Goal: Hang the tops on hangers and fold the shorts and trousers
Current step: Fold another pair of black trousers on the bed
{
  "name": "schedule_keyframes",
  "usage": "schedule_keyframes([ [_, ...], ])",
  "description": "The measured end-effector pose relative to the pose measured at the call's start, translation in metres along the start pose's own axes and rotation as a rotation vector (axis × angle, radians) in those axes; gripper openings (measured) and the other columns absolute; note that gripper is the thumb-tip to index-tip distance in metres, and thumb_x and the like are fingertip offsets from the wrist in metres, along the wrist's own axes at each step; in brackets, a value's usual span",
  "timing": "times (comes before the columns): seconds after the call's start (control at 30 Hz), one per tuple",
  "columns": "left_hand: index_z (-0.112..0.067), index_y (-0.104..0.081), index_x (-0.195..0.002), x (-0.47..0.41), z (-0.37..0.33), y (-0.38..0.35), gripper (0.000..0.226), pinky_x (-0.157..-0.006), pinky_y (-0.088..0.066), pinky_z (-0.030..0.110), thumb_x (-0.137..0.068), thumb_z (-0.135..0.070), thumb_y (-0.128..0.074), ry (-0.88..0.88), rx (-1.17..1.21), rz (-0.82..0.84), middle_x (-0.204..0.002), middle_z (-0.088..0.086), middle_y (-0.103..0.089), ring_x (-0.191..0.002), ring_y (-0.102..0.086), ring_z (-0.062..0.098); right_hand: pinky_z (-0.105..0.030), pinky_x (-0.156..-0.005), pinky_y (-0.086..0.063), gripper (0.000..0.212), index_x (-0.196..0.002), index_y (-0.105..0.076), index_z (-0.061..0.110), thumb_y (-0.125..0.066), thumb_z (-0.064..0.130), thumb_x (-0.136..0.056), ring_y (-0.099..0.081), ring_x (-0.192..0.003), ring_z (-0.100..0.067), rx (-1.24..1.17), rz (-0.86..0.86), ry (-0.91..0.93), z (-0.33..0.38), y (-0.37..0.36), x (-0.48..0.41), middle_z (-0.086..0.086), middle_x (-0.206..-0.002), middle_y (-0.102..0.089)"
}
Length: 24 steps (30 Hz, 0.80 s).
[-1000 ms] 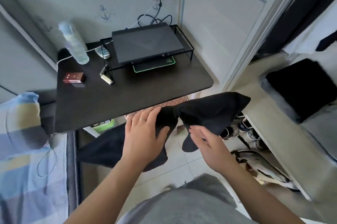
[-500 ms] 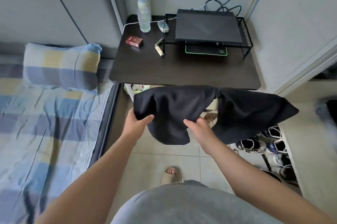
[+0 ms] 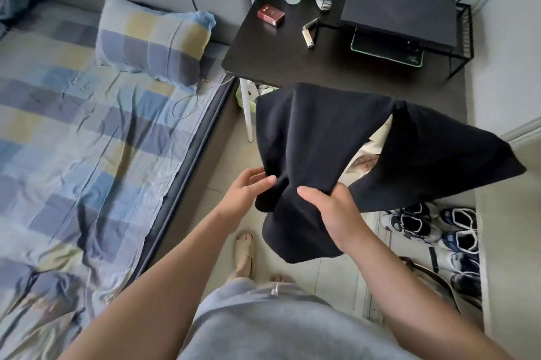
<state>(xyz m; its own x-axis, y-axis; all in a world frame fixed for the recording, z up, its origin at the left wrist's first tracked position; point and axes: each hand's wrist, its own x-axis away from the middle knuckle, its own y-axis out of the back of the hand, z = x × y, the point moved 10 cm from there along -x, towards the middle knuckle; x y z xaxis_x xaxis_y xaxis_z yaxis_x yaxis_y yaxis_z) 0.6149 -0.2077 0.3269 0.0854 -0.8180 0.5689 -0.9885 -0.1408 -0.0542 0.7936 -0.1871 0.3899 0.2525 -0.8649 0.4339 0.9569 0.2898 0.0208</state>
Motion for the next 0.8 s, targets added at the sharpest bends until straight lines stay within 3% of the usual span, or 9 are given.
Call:
schedule_keyframes([
  [0.13,-0.023,-0.066,-0.122,0.025,-0.004,-0.003,0.049,-0.098,-0.042,0.032,-0.086,-0.055,-0.064,0.037,0.074,0.068,-0.113,-0.005,-0.071,-0.112,-0.062,0.015,-0.044,-0.096,-0.053,0.024,-0.099,-0.074,0.022,-0.071,0.032,-0.078,-0.07,-0.105,-0.022,-0.036,0.117,0.096,0.035,-0.03,0.02,-0.007,-0.102,-0.075],
  [0.23,-0.011,-0.066,-0.1,0.037,-0.022,-0.01,0.027,-0.084,-0.046,0.023,-0.104,-0.033,-0.05,0.059,0.112,0.17,-0.095,0.007,-0.064,-0.096,-0.061,0.015,-0.046,-0.097,-0.053,0.03,-0.11,-0.069,0.021,-0.07,0.025,-0.08,-0.068,-0.11,-0.026,-0.031,0.134,0.215,0.067,-0.052,0.033,-0.009,-0.108,-0.074],
  [0.3,-0.017,-0.059,-0.085,0.05,-0.04,-0.014,0.023,-0.067,-0.05,0.01,-0.102,-0.008,-0.046,0.054,0.235,0.323,-0.082,-0.002,-0.062,-0.077,-0.067,0.0,-0.043,-0.094,-0.054,0.037,-0.117,-0.063,0.023,-0.071,0.019,-0.081,-0.068,-0.11,-0.023,-0.008,0.108,0.279,0.085,-0.069,0.039,-0.005,-0.11,-0.073],
  [0.4,-0.017,-0.072,-0.082,0.058,-0.052,0.017,0.015,-0.067,-0.055,0.02,-0.085,-0.022,-0.059,0.067,0.304,0.348,-0.077,-0.001,-0.071,-0.077,-0.068,0.008,-0.039,-0.094,-0.053,0.049,-0.126,-0.057,0.027,-0.072,0.015,-0.081,-0.067,-0.112,-0.018,0.012,0.064,0.36,0.109,-0.1,0.046,0.001,-0.115,-0.071],
  [0.47,-0.01,-0.077,-0.088,0.071,-0.066,0.051,0.021,-0.082,-0.055,0.028,-0.077,-0.026,-0.069,0.061,0.418,0.423,-0.091,0.007,-0.071,-0.087,-0.068,0.016,-0.04,-0.095,-0.053,0.049,-0.124,-0.058,0.034,-0.074,0.018,-0.081,-0.067,-0.113,-0.018,0.017,0.041,0.429,0.133,-0.127,0.047,0.002,-0.115,-0.071],
  [0.53,-0.005,-0.073,-0.109,0.075,-0.094,0.091,0.04,-0.097,-0.049,0.037,-0.073,-0.021,-0.075,0.013,0.49,0.443,-0.114,0.014,-0.066,-0.104,-0.065,0.024,-0.039,-0.091,-0.053,0.041,-0.115,-0.063,0.039,-0.075,0.022,-0.079,-0.069,-0.109,-0.017,0.008,0.022,0.492,0.161,-0.157,0.046,0.002,-0.111,-0.073],
  [0.63,-0.008,-0.063,-0.132,0.081,-0.153,0.165,0.055,-0.106,-0.044,0.042,-0.079,-0.015,-0.075,-0.159,0.559,0.42,-0.13,0.015,-0.063,-0.114,-0.061,0.027,-0.034,-0.087,-0.054,0.034,-0.109,-0.066,0.038,-0.074,0.022,-0.08,-0.07,-0.107,-0.016,0.001,0.029,0.573,0.208,-0.213,0.041,0.001,-0.109,-0.074],
  [0.7,-0.008,-0.053,-0.142,0.082,-0.182,0.225,0.055,-0.102,-0.045,0.04,-0.089,-0.016,-0.066,-0.222,0.567,0.3,-0.127,0.013,-0.065,-0.109,-0.062,0.024,-0.029,-0.083,-0.057,0.034,-0.11,-0.066,0.038,-0.074,0.019,-0.082,-0.07,-0.107,-0.017,0.002,0.054,0.634,0.241,-0.255,0.038,0.001,-0.11,-0.074],
  [0.8,-0.021,-0.064,-0.124,0.099,-0.232,0.308,0.03,-0.085,-0.055,0.032,-0.095,-0.019,-0.059,-0.34,0.582,0.179,-0.115,0.002,-0.074,-0.1,-0.072,0.018,-0.027,-0.085,-0.057,0.036,-0.113,-0.066,0.035,-0.074,0.02,-0.082,-0.07,-0.108,-0.018,0.003,0.109,0.694,0.283,-0.318,0.037,0.0,-0.113,-0.073],
])
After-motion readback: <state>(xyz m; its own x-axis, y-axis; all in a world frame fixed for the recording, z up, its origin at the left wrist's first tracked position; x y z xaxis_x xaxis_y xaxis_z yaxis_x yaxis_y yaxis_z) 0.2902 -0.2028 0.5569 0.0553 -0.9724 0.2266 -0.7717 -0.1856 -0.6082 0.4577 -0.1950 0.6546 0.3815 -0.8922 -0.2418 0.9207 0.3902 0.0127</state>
